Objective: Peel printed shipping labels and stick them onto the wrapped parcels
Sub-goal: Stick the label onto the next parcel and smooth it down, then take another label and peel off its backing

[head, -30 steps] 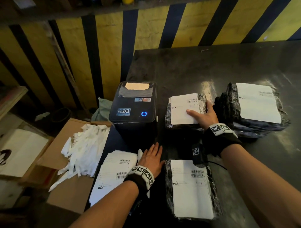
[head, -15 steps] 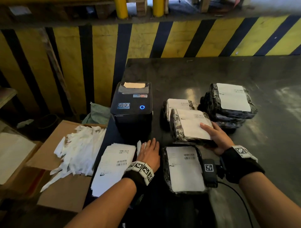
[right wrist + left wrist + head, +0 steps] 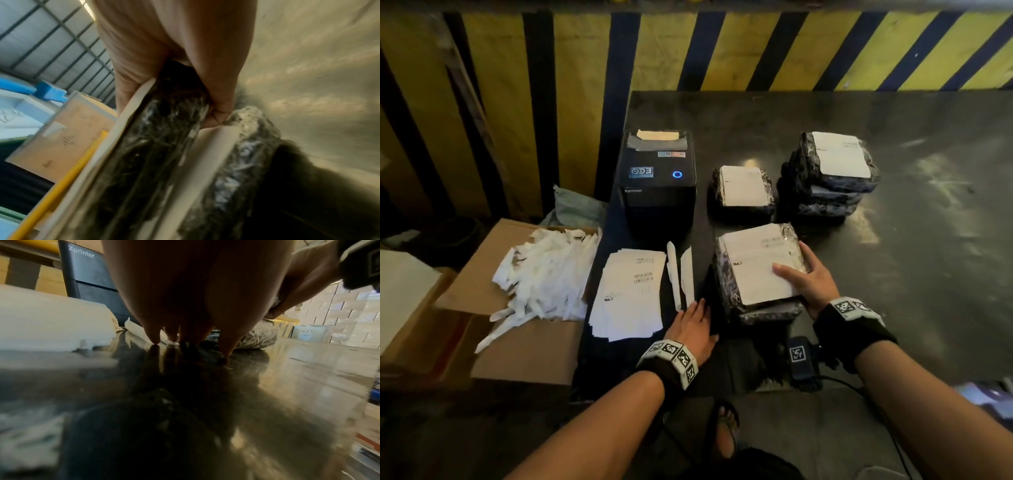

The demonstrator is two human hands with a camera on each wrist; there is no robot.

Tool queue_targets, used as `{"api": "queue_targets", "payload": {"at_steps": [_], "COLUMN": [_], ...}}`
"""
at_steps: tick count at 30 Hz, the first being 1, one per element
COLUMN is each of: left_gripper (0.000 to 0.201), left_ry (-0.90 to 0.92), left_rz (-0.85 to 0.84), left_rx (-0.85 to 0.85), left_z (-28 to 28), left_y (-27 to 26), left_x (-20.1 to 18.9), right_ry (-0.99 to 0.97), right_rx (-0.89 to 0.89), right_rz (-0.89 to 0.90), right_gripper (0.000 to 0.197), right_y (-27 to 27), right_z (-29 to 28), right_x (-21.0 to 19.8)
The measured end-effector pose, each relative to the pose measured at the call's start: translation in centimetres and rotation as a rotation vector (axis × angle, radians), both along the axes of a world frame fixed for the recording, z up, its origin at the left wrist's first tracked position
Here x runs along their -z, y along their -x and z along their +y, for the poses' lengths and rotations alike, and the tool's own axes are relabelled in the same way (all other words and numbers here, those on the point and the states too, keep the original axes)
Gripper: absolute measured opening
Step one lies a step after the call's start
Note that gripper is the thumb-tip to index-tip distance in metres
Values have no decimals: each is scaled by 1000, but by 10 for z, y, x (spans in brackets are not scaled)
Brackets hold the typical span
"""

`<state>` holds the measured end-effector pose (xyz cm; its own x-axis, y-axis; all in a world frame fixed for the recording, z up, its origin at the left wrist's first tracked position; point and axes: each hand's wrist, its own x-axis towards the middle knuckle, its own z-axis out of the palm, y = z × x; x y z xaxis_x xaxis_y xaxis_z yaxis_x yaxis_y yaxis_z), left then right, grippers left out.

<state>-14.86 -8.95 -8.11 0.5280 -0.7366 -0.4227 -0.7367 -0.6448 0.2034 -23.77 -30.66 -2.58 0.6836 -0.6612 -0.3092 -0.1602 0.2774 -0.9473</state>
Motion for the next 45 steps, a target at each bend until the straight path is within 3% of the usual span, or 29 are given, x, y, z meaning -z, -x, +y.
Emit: {"api": "queue_targets", "payload": {"at_steps": [3,10,15,18,24,30,33,37,45], "left_gripper": [66,64,50,38,32,38,46,56,62], "left_ry": [3,56,105,108,187,235,230,193,136], "left_rz": [10,42,67,60,-6,-34,-44,11,133], "left_rx": [0,18,66,75,-76,-304,-309,-263,-129], "left_z": [0,1,-11,-22,-30,18,48,80,128], "left_y": [-2,-9,-18,-35,-94,-161,-179,-185,-173], "left_x": [-1,-6,-27,-44,-91,-113,-103,-79,-41], "right_ry": [61,204,305,418,690,822,867,885,768], "right_rx": [6,-25,-74,-112,-207,-415,-569,-641,-599], "right_rz": [61,236,288,356,345,249,310,453,789], "right_gripper": [109,108,83,79,73,67,69,51,58], "right_y": [1,11,11,5,-63,-146,-172,-182,-167], "right_z": [2,-5,-4,-13,-24,30,72,127,178], "right_x": [5,12,-7,-17,-62,-93,-87,-59,7]}}
